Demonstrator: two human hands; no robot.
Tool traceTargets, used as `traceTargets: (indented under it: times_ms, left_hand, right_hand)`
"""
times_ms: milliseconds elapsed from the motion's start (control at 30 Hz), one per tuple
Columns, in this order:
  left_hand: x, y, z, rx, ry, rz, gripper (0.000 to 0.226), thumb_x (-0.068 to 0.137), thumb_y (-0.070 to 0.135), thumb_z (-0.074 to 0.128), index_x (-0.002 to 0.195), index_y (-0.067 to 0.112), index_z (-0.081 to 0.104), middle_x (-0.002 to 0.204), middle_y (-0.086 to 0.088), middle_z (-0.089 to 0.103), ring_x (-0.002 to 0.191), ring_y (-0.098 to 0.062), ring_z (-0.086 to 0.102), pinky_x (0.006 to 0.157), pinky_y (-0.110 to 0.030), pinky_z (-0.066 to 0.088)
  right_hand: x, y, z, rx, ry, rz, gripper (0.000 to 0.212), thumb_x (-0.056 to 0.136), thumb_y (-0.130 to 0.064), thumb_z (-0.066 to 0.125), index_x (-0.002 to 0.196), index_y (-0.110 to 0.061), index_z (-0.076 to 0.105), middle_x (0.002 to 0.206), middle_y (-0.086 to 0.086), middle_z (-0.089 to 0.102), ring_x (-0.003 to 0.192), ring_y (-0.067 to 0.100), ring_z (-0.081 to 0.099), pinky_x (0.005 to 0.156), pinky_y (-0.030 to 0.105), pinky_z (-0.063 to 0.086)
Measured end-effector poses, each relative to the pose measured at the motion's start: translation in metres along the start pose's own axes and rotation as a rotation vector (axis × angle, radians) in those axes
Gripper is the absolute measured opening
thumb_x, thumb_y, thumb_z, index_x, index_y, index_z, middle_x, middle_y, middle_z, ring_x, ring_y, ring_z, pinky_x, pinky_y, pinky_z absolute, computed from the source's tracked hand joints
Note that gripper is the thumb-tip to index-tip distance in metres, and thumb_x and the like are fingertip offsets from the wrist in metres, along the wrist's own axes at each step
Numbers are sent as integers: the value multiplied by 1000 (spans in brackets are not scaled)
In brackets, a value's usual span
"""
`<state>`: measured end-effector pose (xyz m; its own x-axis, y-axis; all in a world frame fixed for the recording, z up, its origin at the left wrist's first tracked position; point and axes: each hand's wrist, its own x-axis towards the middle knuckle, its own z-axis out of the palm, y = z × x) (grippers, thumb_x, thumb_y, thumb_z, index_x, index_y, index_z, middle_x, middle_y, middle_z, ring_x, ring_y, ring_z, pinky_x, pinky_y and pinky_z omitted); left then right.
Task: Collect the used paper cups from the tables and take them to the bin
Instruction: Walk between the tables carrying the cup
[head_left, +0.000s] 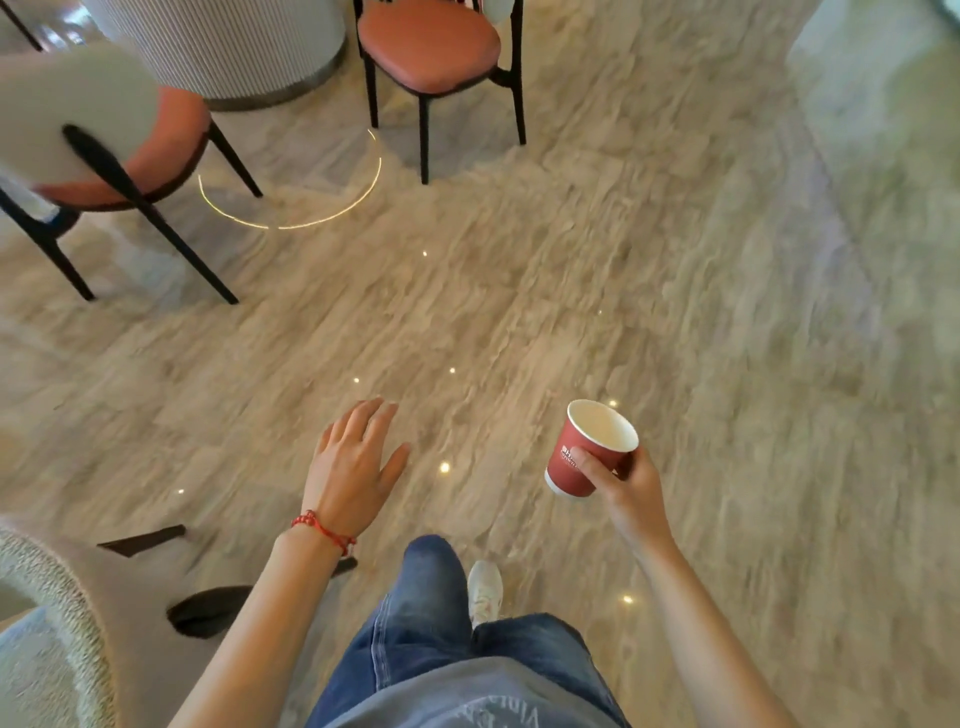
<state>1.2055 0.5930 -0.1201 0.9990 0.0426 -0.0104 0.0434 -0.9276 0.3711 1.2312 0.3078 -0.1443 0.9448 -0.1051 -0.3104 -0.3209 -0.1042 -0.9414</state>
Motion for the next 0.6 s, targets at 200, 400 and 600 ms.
traceTargets:
  times_ms: [200, 400, 600]
  left_hand:
    - [65, -10, -3, -6, -16, -61, 44, 85, 24, 66, 121, 0, 57, 121, -21, 60, 114, -40, 55, 92, -51, 44]
    - [145, -42, -7, -16, -26, -116, 59, 86, 44, 36, 119, 0, 58, 120, -22, 61, 112, -41, 57, 90, -52, 45]
    - [214, -88, -16, -24, 24, -183, 59, 86, 43, 36, 118, -1, 58, 119, -22, 61, 110, -41, 58, 88, -51, 46]
  right_hand:
    - [75, -21, 22, -25, -39, 6, 47, 64, -29, 83, 103, -32, 56, 102, -8, 66, 83, -7, 63, 66, 10, 48]
    - [166, -53, 65, -18, -14, -30, 47, 65, -27, 81, 106, -25, 57, 103, -4, 66, 82, -6, 63, 66, 8, 48]
    - [248, -86, 133, -74, -135, -71, 55, 57, -38, 79, 107, -29, 58, 102, -8, 66, 84, -5, 63, 67, 8, 47]
